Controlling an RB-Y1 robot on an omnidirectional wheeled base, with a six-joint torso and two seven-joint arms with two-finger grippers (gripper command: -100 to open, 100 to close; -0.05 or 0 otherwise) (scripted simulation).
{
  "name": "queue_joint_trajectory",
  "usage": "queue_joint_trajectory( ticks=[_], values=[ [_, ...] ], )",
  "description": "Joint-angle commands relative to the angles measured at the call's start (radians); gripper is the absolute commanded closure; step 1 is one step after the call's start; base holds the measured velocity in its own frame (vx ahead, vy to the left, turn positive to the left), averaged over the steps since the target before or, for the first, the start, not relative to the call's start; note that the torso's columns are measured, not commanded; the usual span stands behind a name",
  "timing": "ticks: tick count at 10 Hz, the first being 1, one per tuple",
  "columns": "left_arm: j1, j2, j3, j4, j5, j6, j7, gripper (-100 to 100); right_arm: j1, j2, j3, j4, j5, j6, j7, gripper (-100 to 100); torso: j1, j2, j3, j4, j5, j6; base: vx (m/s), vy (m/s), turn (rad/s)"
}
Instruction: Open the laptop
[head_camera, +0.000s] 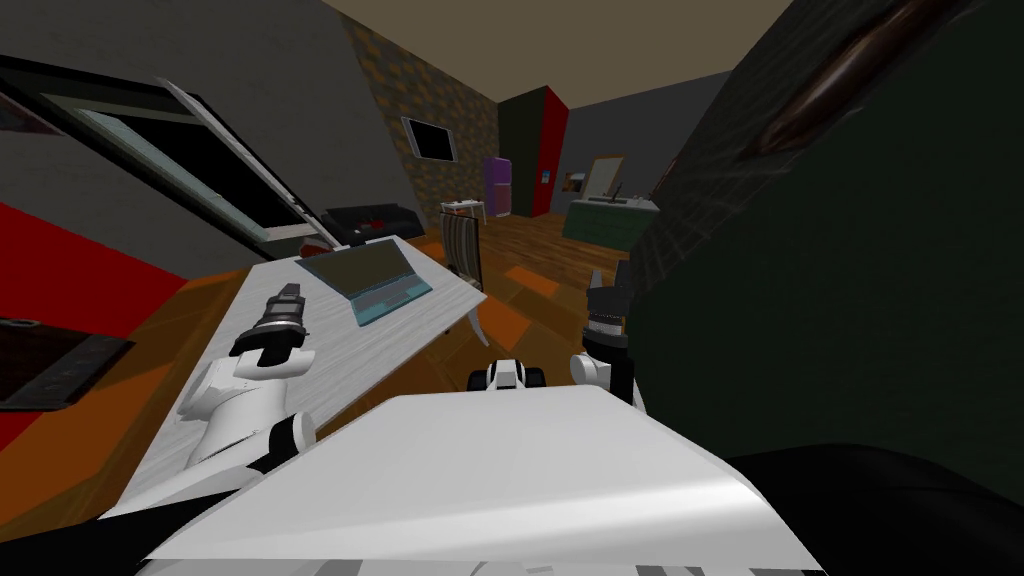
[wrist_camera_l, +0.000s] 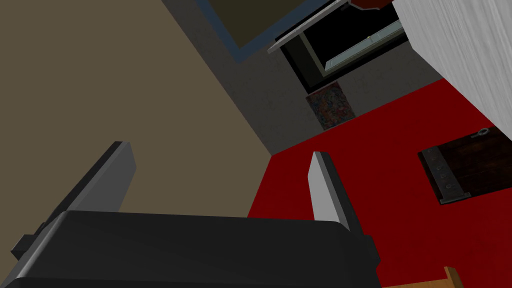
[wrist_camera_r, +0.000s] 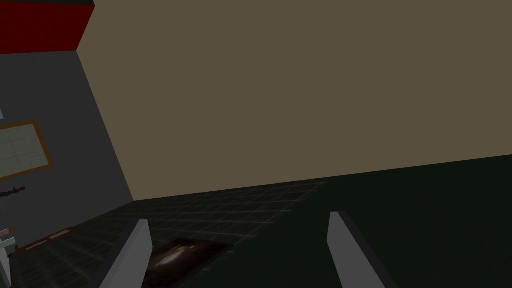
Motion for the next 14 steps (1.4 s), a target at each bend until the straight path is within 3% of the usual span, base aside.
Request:
queue_joint_trajectory(
  ticks=[1, 2, 3, 4, 5, 8, 14],
  values=[
    [-0.028, 0.028, 0.035, 0.059, -0.011, 0.018, -0.008, -100, 0.000, 0.000, 0.000, 0.000, 0.000, 0.000, 0.000, 0, 0.000, 0.000, 0.000, 0.000, -0.001, 0.001, 0.004, 0.020, -0.116],
    [-0.028, 0.028, 0.035, 0.065, -0.011, 0.018, -0.008, -100, 0.000, 0.000, 0.000, 0.000, 0.000, 0.000, 0.000, 0, 0.000, 0.000, 0.000, 0.000, 0.000, 0.000, 0.002, 0.010, 0.011],
    [-0.053, 0.053, 0.068, 0.101, -0.019, 0.036, -0.015, -100, 0.000, 0.000, 0.000, 0.000, 0.000, 0.000, 0.000, 0, 0.000, 0.000, 0.000, 0.000, 0.000, 0.000, 0.004, 0.013, -0.200],
    [-0.053, 0.053, 0.068, 0.112, -0.019, 0.036, -0.015, -100, 0.000, 0.000, 0.000, 0.000, 0.000, 0.000, 0.000, 0, 0.000, 0.000, 0.000, 0.000, -0.001, 0.002, 0.005, 0.021, -0.112],
    [-0.077, 0.077, 0.100, 0.138, -0.027, 0.055, -0.023, -100, 0.000, 0.000, 0.000, 0.000, 0.000, 0.000, 0.000, 0, 0.000, 0.000, 0.000, 0.000, 0.000, 0.000, 0.002, 0.025, -0.145],
    [-0.100, 0.100, 0.130, 0.200, -0.033, 0.074, -0.032, -100, 0.000, 0.000, 0.000, 0.000, 0.000, 0.000, 0.000, 0, 0.000, 0.000, 0.000, 0.000, 0.000, 0.001, 0.009, 0.029, -0.119],
    [-0.208, 0.204, 0.275, 0.391, -0.044, 0.172, -0.090, -100, 0.000, 0.000, 0.000, 0.000, 0.000, 0.000, 0.000, 0, 0.000, 0.000, 0.000, 0.000, 0.000, 0.000, 0.017, 0.057, -0.187]
  ],
)
